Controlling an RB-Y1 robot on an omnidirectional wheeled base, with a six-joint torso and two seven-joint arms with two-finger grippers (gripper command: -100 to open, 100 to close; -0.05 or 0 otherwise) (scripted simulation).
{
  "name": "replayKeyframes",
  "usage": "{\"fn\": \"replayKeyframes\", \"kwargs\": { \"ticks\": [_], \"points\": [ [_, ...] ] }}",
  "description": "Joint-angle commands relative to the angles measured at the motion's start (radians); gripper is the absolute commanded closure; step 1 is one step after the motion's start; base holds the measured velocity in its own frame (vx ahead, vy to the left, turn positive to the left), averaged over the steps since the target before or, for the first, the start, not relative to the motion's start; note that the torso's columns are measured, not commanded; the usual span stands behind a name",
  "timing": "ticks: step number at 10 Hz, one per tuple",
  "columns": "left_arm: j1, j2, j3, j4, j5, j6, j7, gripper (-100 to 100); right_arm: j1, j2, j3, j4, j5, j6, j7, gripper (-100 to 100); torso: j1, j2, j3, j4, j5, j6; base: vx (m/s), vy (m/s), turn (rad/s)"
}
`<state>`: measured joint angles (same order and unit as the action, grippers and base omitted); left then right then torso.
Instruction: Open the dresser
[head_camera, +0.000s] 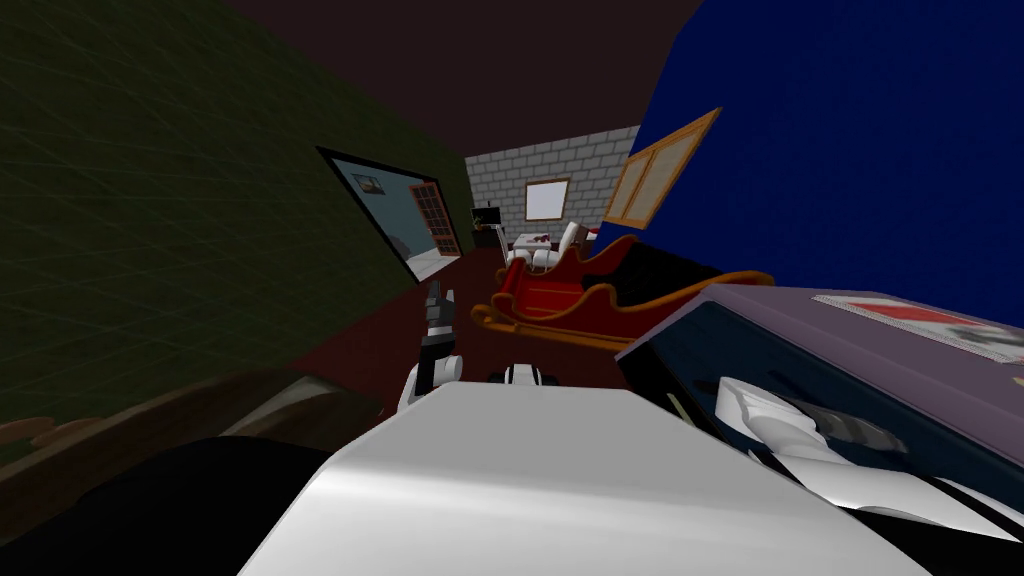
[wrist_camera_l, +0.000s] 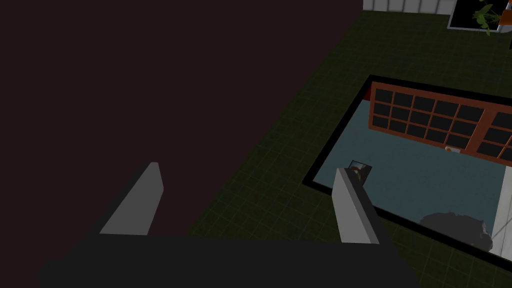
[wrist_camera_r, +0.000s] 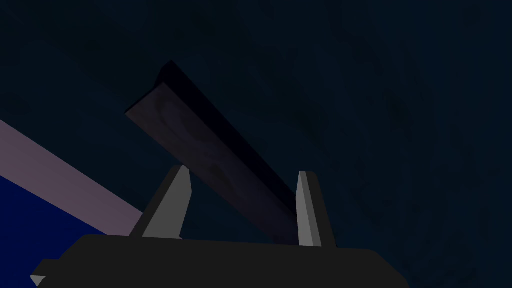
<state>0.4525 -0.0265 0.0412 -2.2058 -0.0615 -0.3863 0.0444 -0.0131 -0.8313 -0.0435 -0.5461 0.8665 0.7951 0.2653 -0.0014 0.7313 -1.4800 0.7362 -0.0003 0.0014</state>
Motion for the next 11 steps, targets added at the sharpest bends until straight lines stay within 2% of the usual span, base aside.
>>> {"fn": "replayKeyframes", "kwargs": {
  "ticks": [1, 2, 3, 4, 5, 6, 8, 9, 11],
  "points": [
    [0.0, 0.0, 0.0, 0.0, 0.0, 0.0, 0.0, 0, -0.012, 0.019, 0.022, -0.058, 0.03, -0.014, 0.025, 100, 0.0, 0.002, 0.002, 0.002, -0.001, 0.002, 0.148, -0.004, -0.387],
    [0.0, 0.0, 0.0, 0.0, 0.0, 0.0, 0.0, 0, -0.012, 0.019, 0.022, -0.06, 0.03, -0.014, 0.025, 100, -0.002, 0.006, 0.005, 0.003, -0.002, 0.001, 0.126, 0.008, -0.268],
    [0.0, 0.0, 0.0, 0.0, 0.0, 0.0, 0.0, 0, -0.025, 0.03, 0.039, -0.093, 0.053, -0.027, 0.038, 100, -0.002, 0.008, 0.006, 0.003, -0.002, -0.003, 0.122, 0.021, -0.357],
    [0.0, 0.0, 0.0, 0.0, 0.0, 0.0, 0.0, 0, -0.025, 0.03, 0.039, -0.091, 0.053, -0.027, 0.038, 100, -0.004, 0.008, 0.006, 0.003, -0.001, -0.001, 0.106, 0.012, -0.261],
    [0.0, 0.0, 0.0, 0.0, 0.0, 0.0, 0.0, 0, -0.038, 0.041, 0.055, -0.125, 0.075, -0.04, 0.05, 100, -0.004, 0.008, 0.006, 0.003, -0.002, -0.002, 0.12, 0.005, -0.696],
    [0.0, 0.0, 0.0, 0.0, 0.0, 0.0, 0.0, 0, -0.038, 0.041, 0.055, -0.125, 0.075, -0.04, 0.05, 100, -0.002, 0.003, 0.004, 0.003, -0.002, -0.012, 0.084, 0.015, -0.081],
    [-0.001, 0.0, 0.0, 0.0, 0.0, 0.0, 0.0, 0, -0.038, 0.041, 0.055, -0.125, 0.075, -0.04, 0.05, 100, 0.0, -0.002, 0.0, 0.002, -0.002, -0.02, 0.004, 0.008, -0.006],
    [-0.001, 0.0, 0.0, 0.0, 0.0, 0.0, 0.0, 0, -0.052, 0.052, 0.072, -0.153, 0.097, -0.053, 0.063, 100, 0.0, -0.003, 0.0, 0.002, -0.002, -0.02, 0.066, 0.026, -0.392],
    [0.0, 0.0, 0.0, 0.0, 0.0, 0.0, 0.0, 0, -0.052, 0.052, 0.072, -0.128, 0.097, -0.053, 0.063, 100, 0.001, -0.005, -0.002, 0.0, -0.003, -0.012, 0.084, 0.018, -0.115]
  ]
}}
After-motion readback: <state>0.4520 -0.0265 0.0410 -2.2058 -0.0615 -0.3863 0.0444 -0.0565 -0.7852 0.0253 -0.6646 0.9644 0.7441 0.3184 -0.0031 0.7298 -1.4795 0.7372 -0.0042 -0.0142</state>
